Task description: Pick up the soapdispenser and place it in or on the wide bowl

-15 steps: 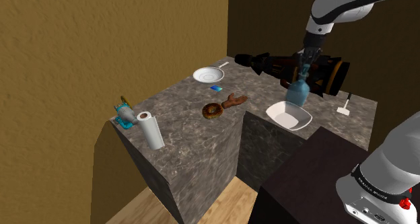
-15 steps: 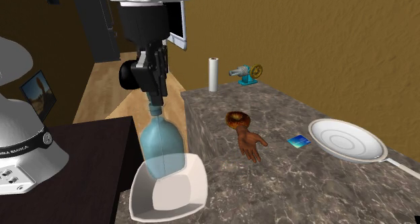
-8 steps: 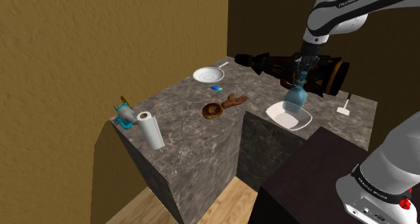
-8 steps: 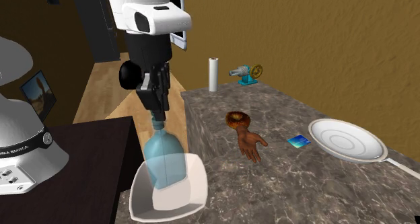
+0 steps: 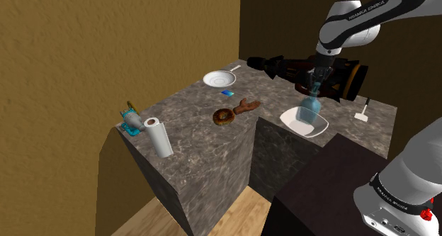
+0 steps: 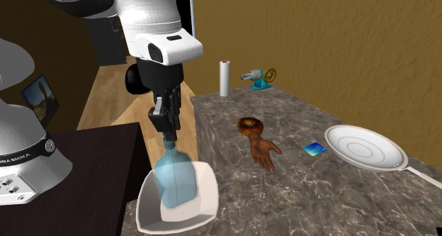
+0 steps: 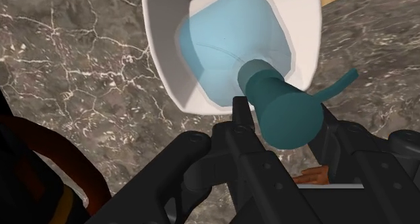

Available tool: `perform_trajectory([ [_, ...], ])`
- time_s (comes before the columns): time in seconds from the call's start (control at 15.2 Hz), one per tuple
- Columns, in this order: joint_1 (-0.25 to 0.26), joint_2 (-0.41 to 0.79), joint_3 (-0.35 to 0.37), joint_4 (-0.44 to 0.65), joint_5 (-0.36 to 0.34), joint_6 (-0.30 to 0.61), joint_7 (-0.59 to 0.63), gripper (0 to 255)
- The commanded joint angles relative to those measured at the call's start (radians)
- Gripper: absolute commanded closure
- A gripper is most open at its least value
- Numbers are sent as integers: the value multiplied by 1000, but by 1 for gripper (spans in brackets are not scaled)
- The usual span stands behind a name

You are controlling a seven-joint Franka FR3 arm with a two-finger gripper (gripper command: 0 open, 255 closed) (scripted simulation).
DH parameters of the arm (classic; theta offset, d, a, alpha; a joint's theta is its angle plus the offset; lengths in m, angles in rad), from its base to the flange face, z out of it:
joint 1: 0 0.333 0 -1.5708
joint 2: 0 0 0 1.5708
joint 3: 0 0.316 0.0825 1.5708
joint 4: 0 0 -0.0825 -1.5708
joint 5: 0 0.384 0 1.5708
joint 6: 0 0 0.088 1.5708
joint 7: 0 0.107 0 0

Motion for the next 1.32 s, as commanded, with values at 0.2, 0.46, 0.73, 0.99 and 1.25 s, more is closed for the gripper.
perform_trajectory([
  [0.2, 0, 0, 0, -2, 0, 3, 0, 255],
  [0.46, 0, 0, 0, -2, 0, 3, 0, 0],
  [0.73, -1, -19, 2, 16, -4, -34, 4, 0],
  [0.99, -4, -63, 7, 74, -13, -135, 11, 0],
  [1.25, -4, -63, 7, 74, -13, -135, 11, 0],
])
